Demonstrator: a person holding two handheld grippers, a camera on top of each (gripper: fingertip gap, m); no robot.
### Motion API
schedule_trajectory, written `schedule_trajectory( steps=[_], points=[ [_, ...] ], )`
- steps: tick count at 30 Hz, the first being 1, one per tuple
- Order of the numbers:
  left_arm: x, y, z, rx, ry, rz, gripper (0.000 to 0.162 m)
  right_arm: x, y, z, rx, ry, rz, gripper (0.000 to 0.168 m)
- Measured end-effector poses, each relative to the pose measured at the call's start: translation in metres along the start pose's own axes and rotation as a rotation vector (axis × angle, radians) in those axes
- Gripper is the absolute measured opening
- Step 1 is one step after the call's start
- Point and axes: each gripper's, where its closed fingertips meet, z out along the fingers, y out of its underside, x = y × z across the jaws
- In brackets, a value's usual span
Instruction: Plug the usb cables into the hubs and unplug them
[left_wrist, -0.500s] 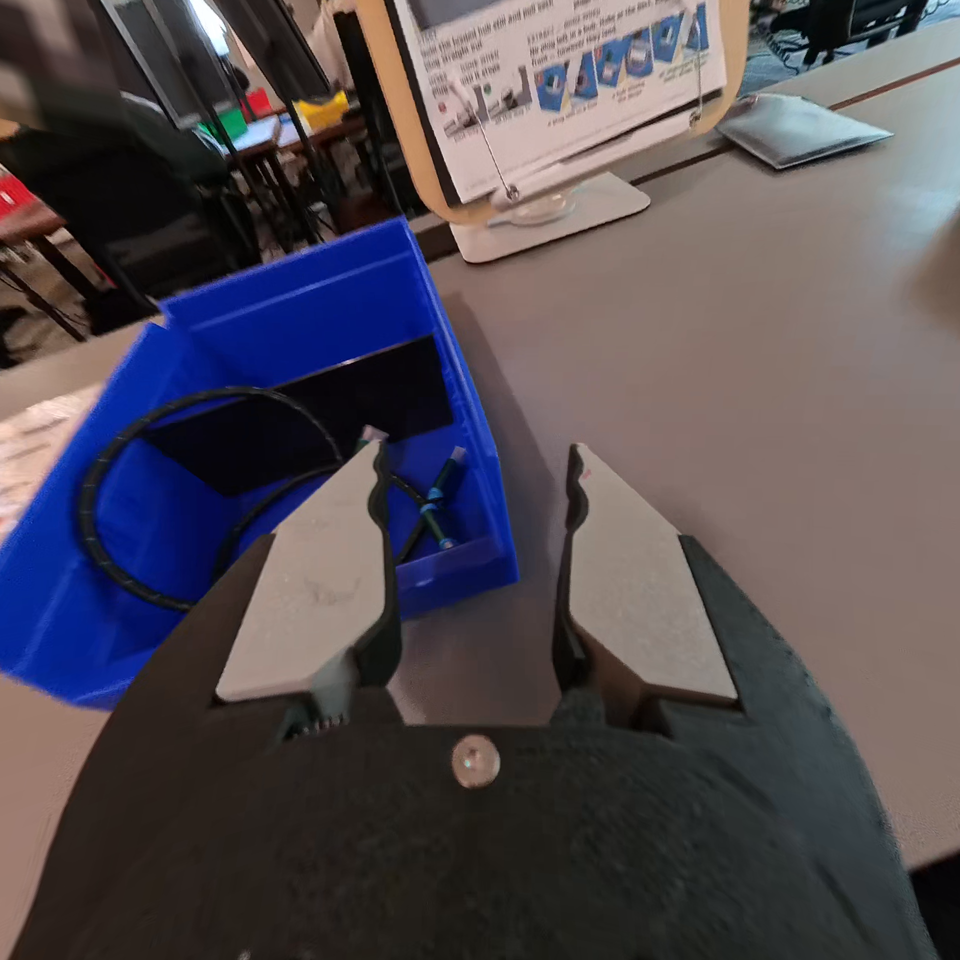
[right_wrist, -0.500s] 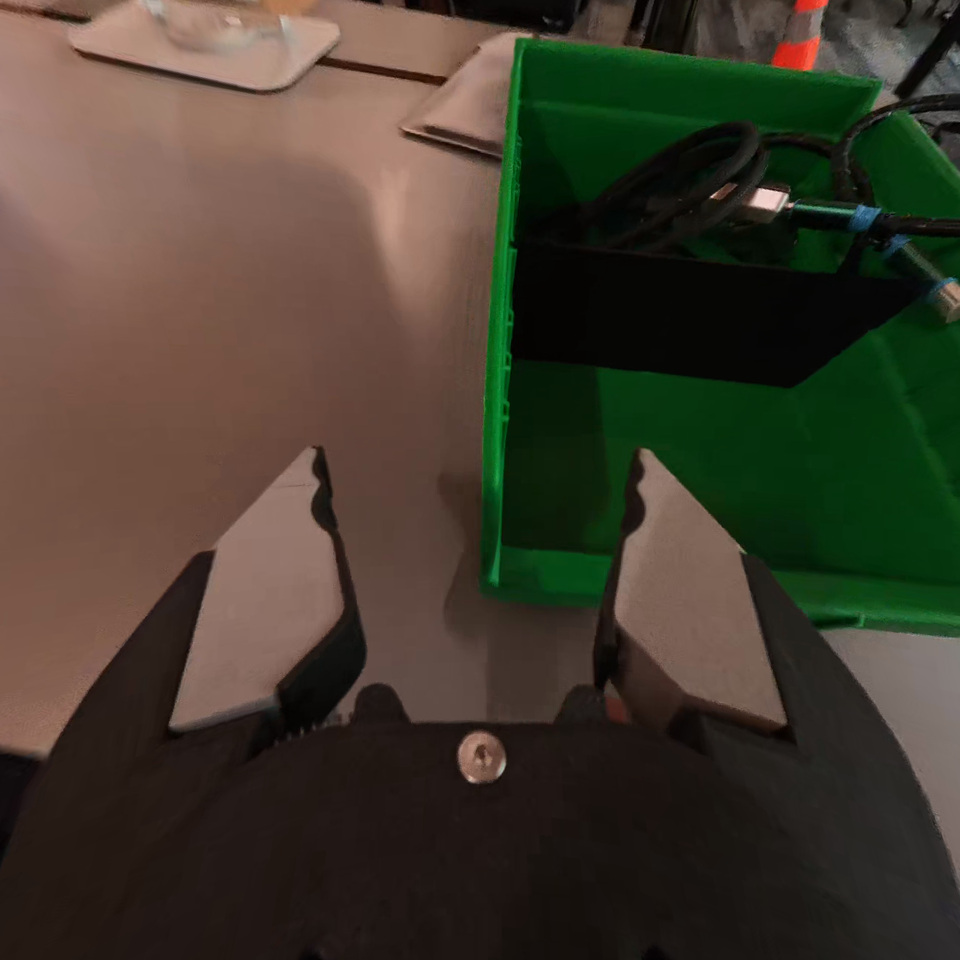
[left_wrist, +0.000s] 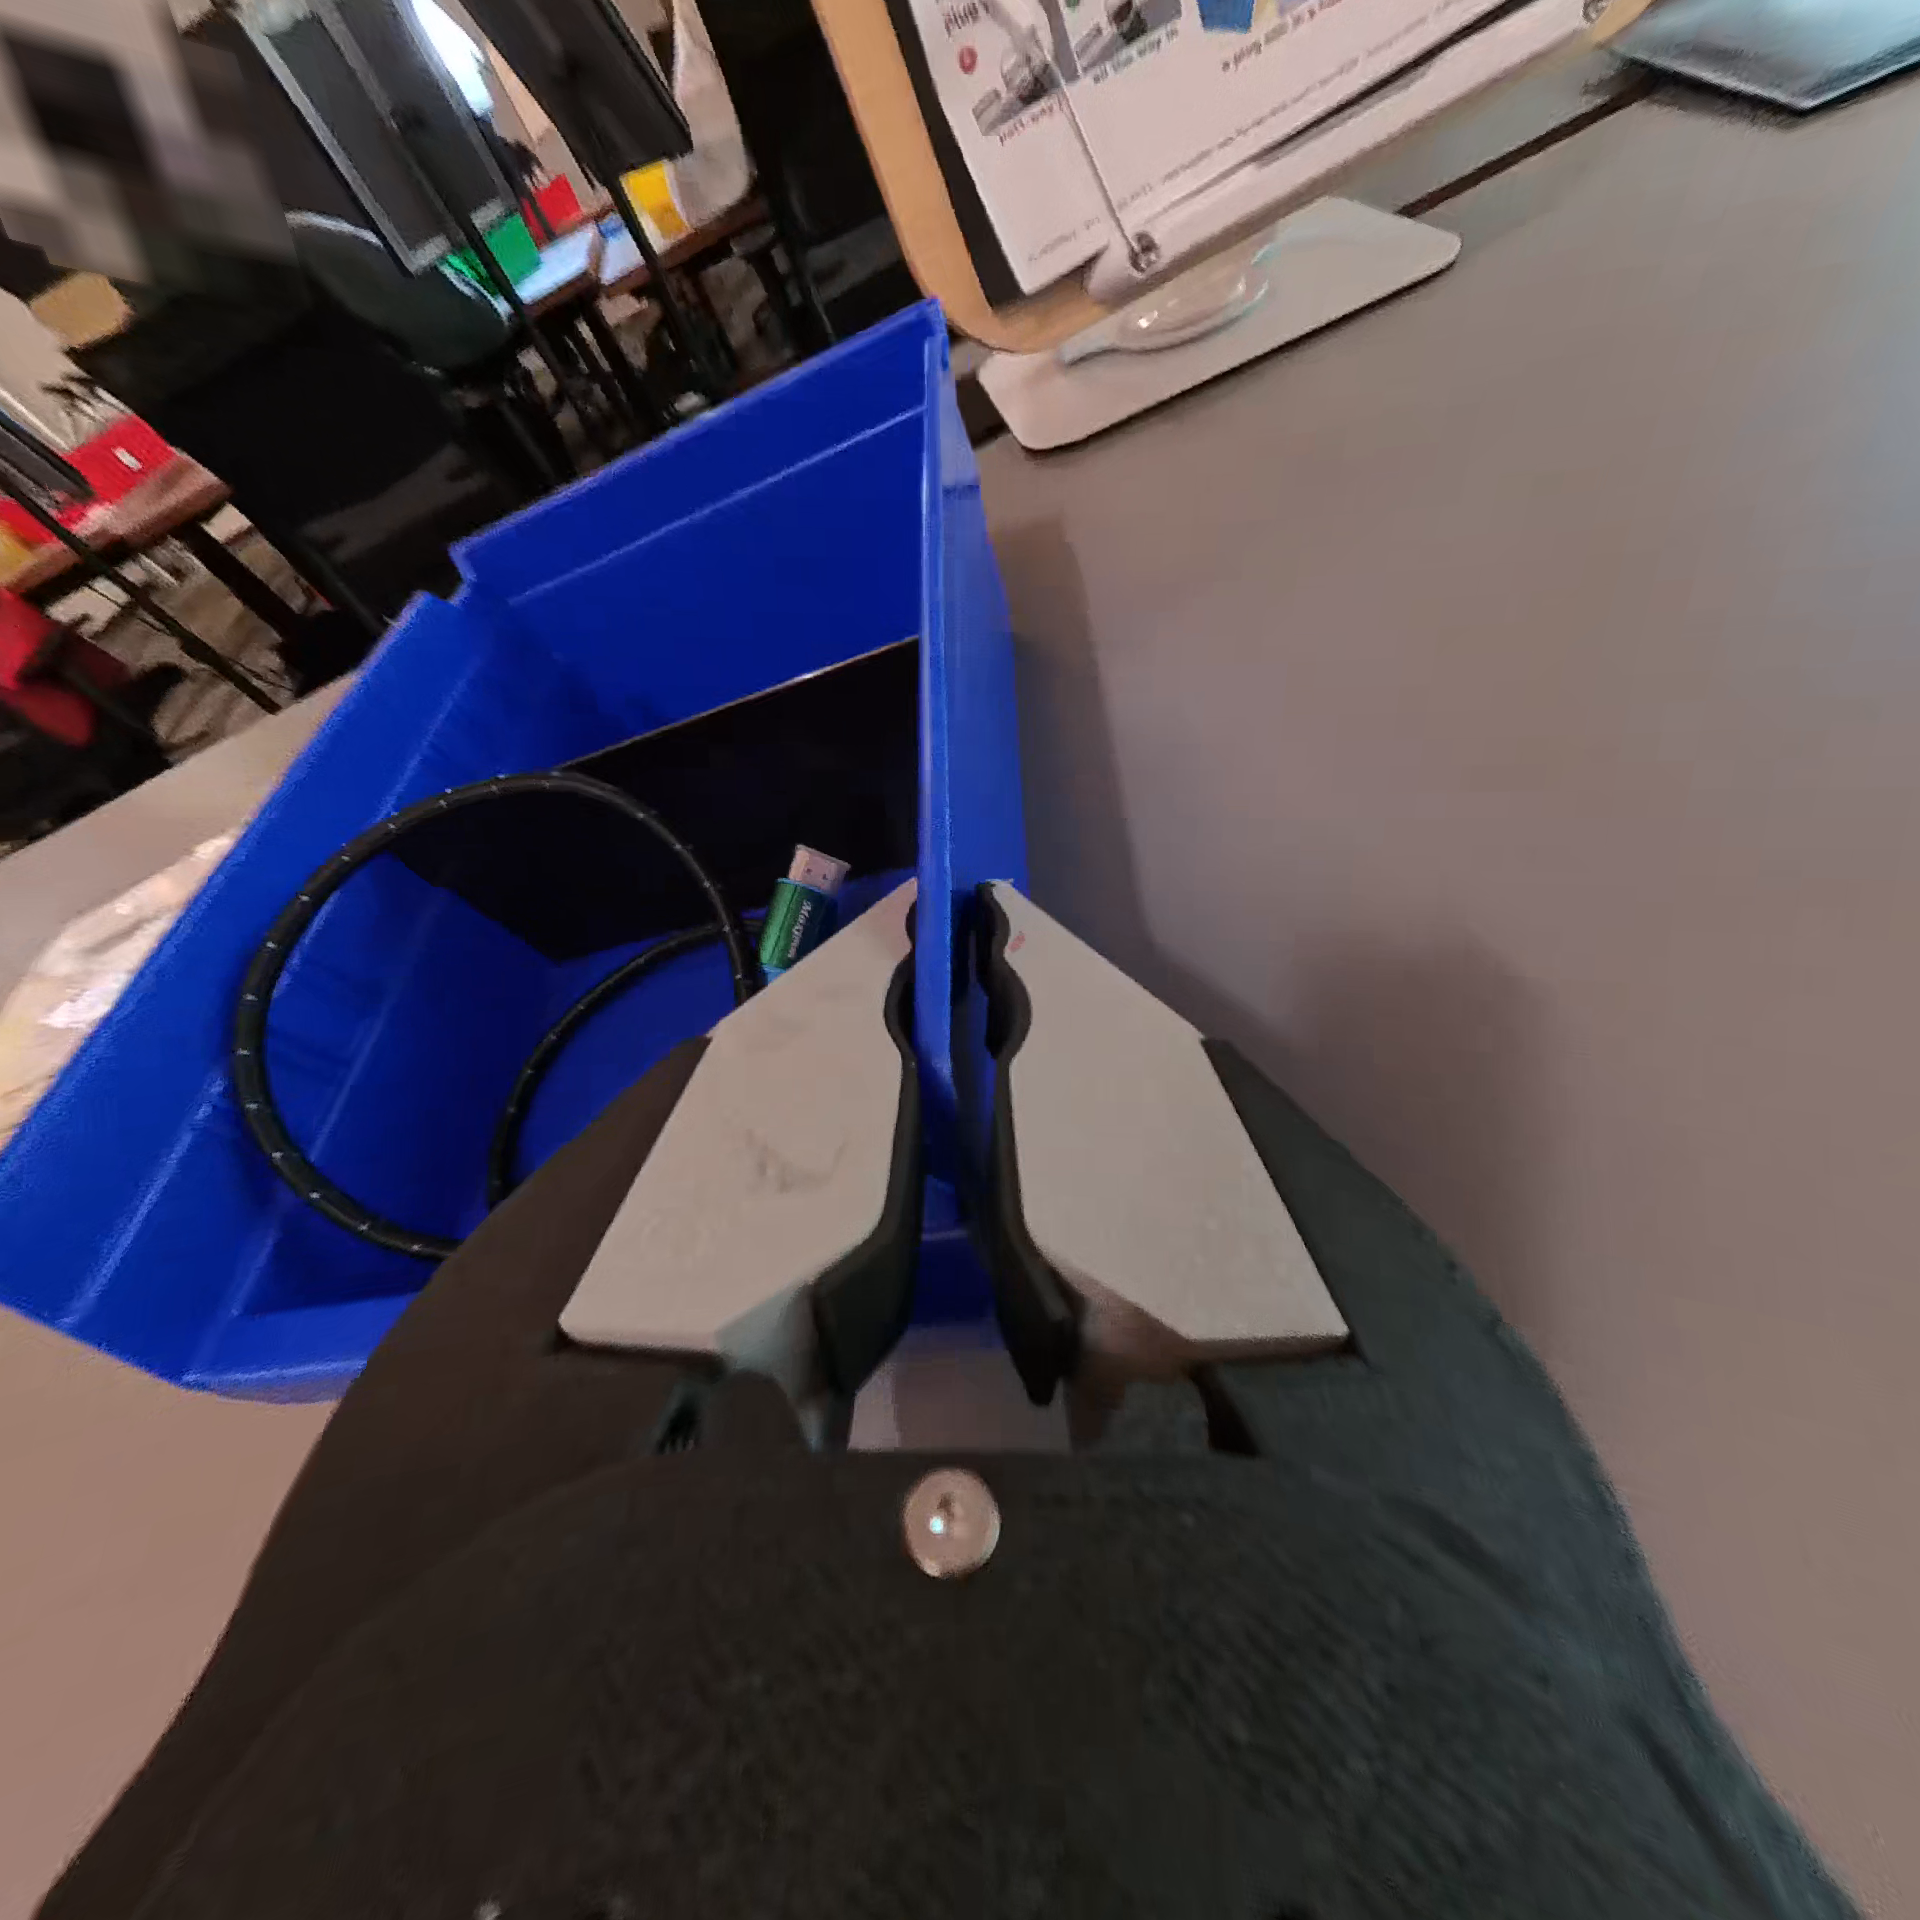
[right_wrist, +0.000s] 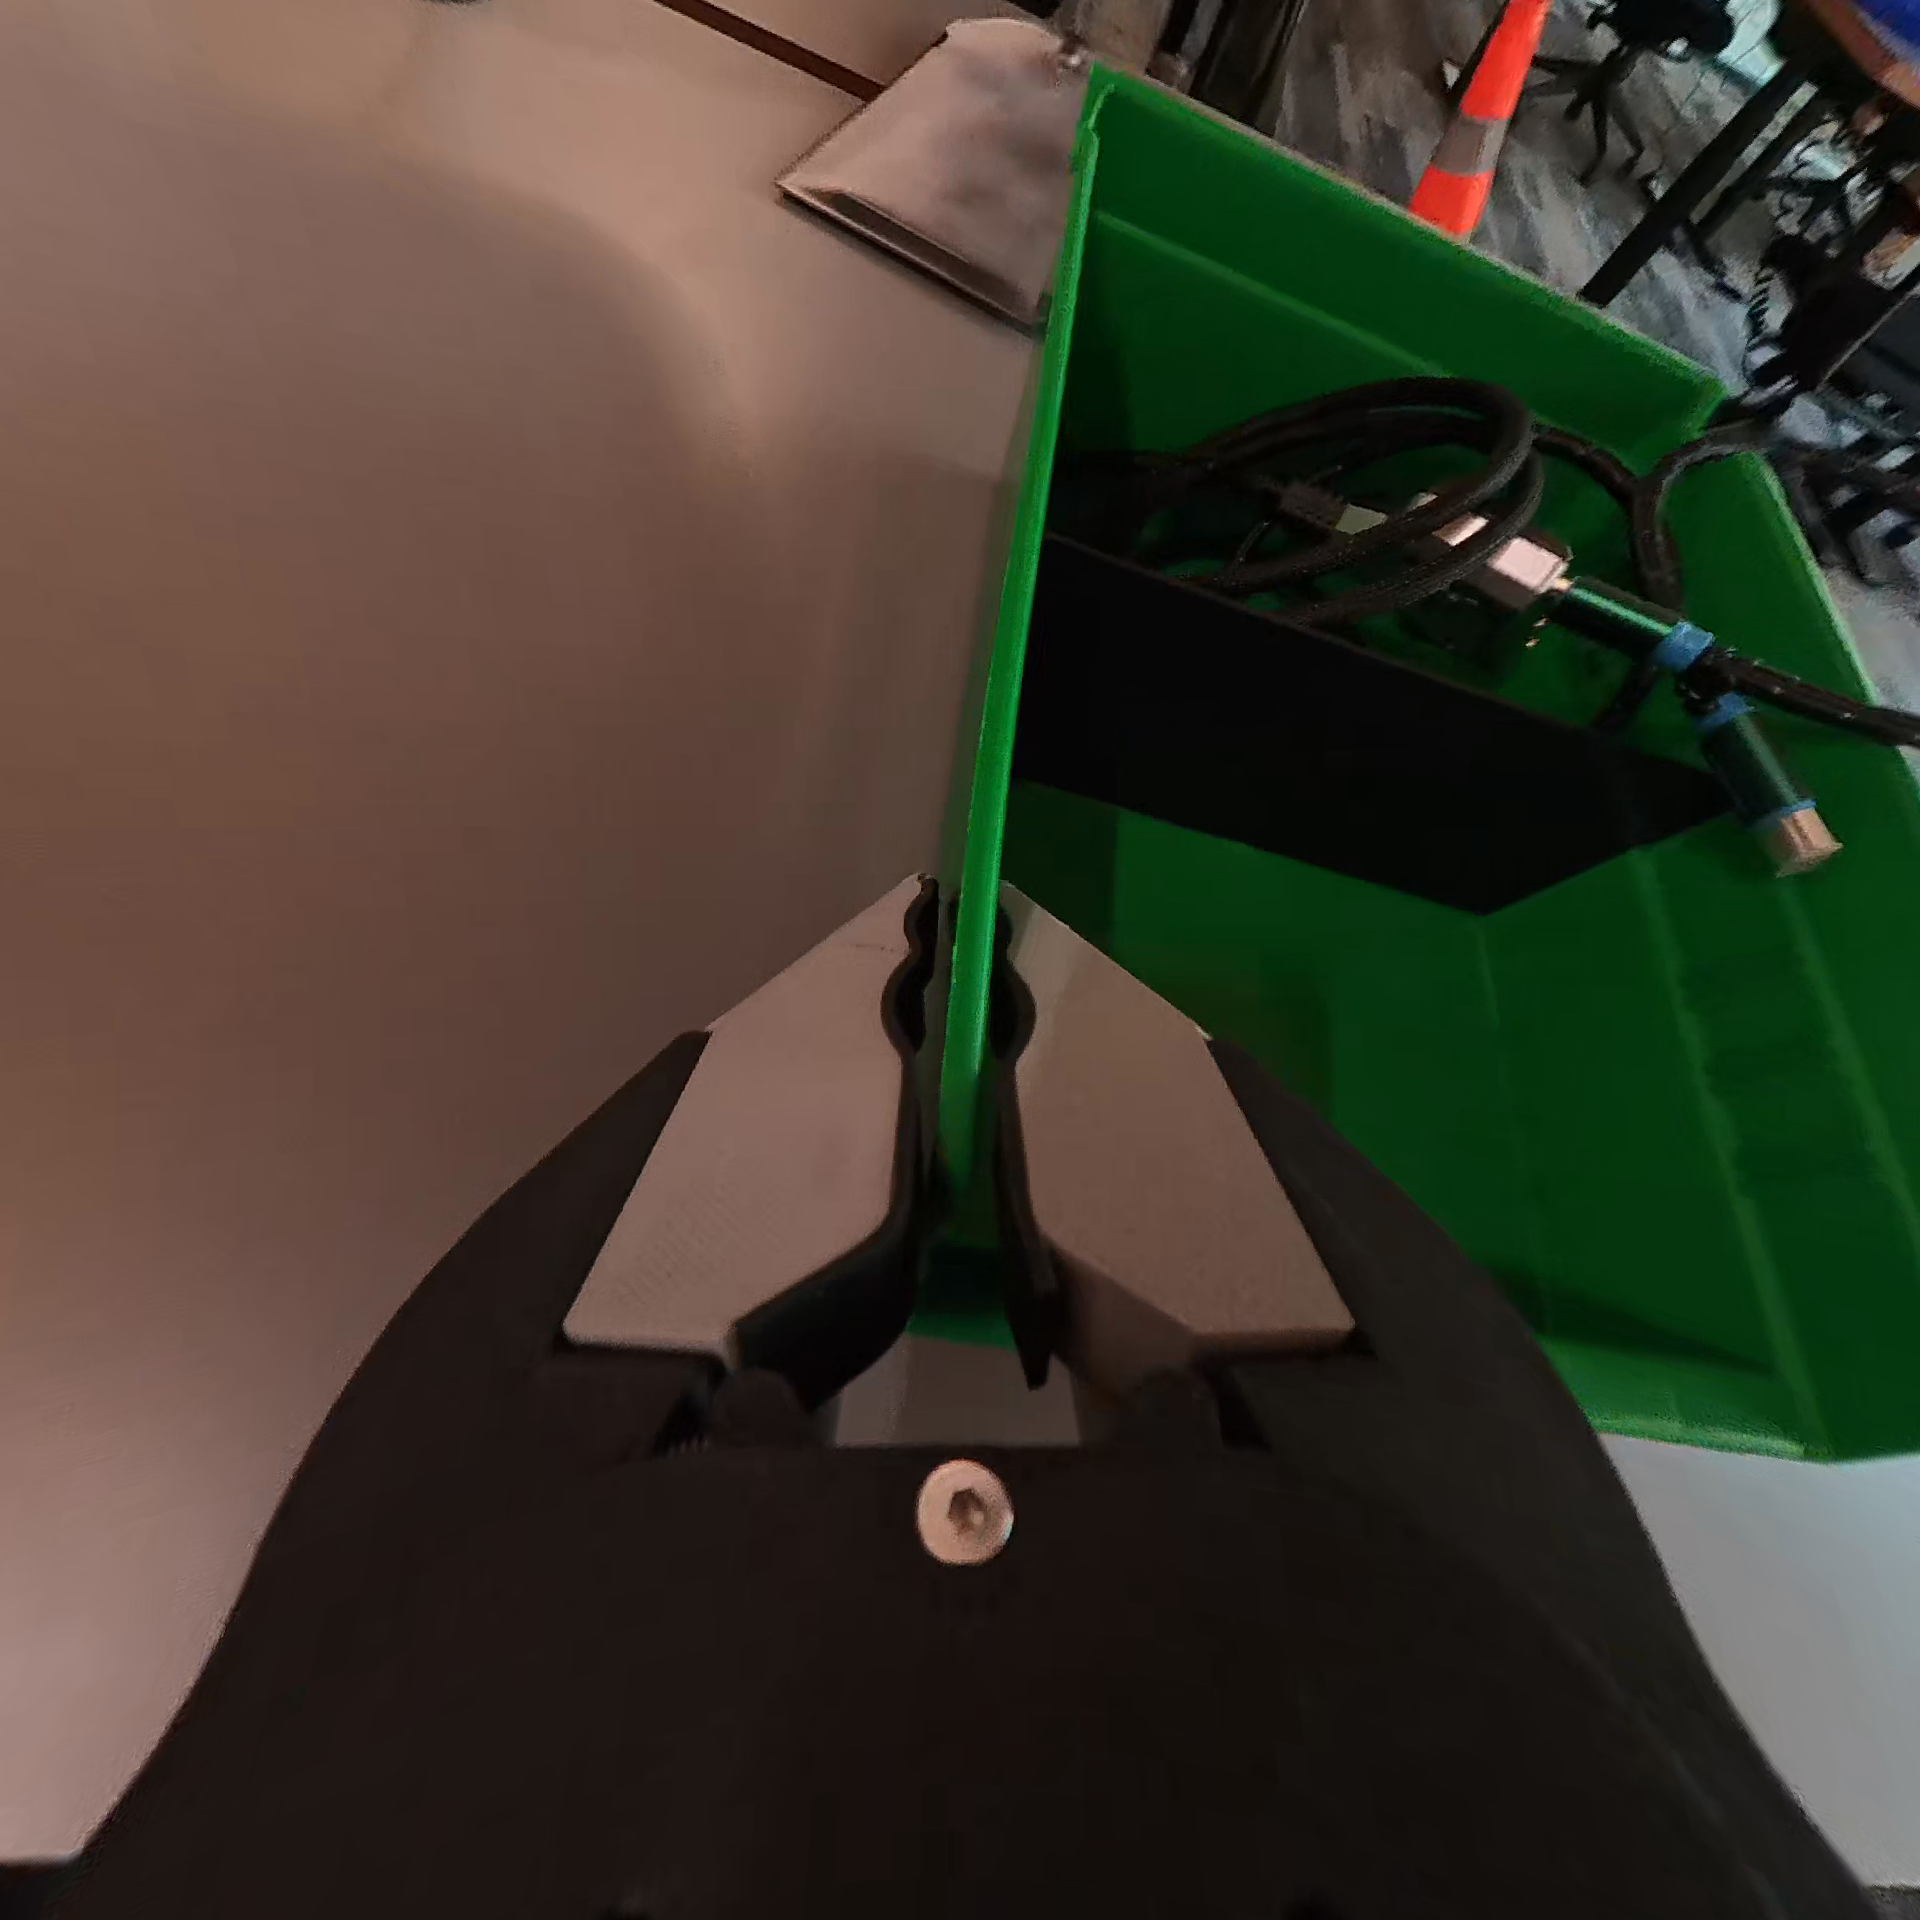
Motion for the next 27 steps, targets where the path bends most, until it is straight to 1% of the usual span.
schedule_trajectory(
  steps=[5, 8, 10, 13, 16, 18, 21, 24, 26, 27],
  points=[
    [-0.034, 0.001, -0.023, 0.016, -0.028, -0.048, 0.003, -0.063, -0.013, -0.016, -0.010, -0.100, 0.046, 0.010],
    [-0.053, -0.009, -0.039, 0.076, -0.051, -0.069, 0.003, -0.114, -0.024, -0.030, -0.007, -0.151, 0.019, 0.011],
    [-0.062, -0.020, -0.051, 0.119, -0.067, -0.062, 0.003, -0.154, -0.036, -0.037, -0.014, -0.200, 0.002, 0.017],
    [-0.078, -0.043, -0.076, 0.164, -0.084, -0.054, 0.003, -0.226, -0.059, -0.040, -0.018, -0.290, -0.033, 0.027],
    [-0.097, -0.066, -0.114, 0.252, -0.113, -0.087, 0.003, -0.303, -0.085, -0.040, -0.018, -0.364, -0.088, 0.036],
    [-0.107, -0.074, -0.137, 0.299, -0.144, -0.092, 0.002, -0.358, -0.103, -0.040, -0.003, -0.428, -0.109, 0.043],
    [-0.119, -0.078, -0.162, 0.322, -0.196, -0.089, 0.002, -0.445, -0.134, -0.040, 0.040, -0.525, -0.142, 0.049],
    [-0.128, -0.073, -0.176, 0.332, -0.243, -0.087, 0.003, -0.528, -0.164, -0.042, 0.062, -0.603, -0.191, 0.053],
    [-0.133, -0.068, -0.182, 0.321, -0.264, -0.091, 0.002, -0.570, -0.180, -0.048, 0.052, -0.635, -0.231, 0.052],
    [-0.137, -0.066, -0.185, 0.313, -0.271, -0.095, 0.002, -0.582, -0.190, -0.055, 0.071, -0.644, -0.232, 0.050]
  ],
)
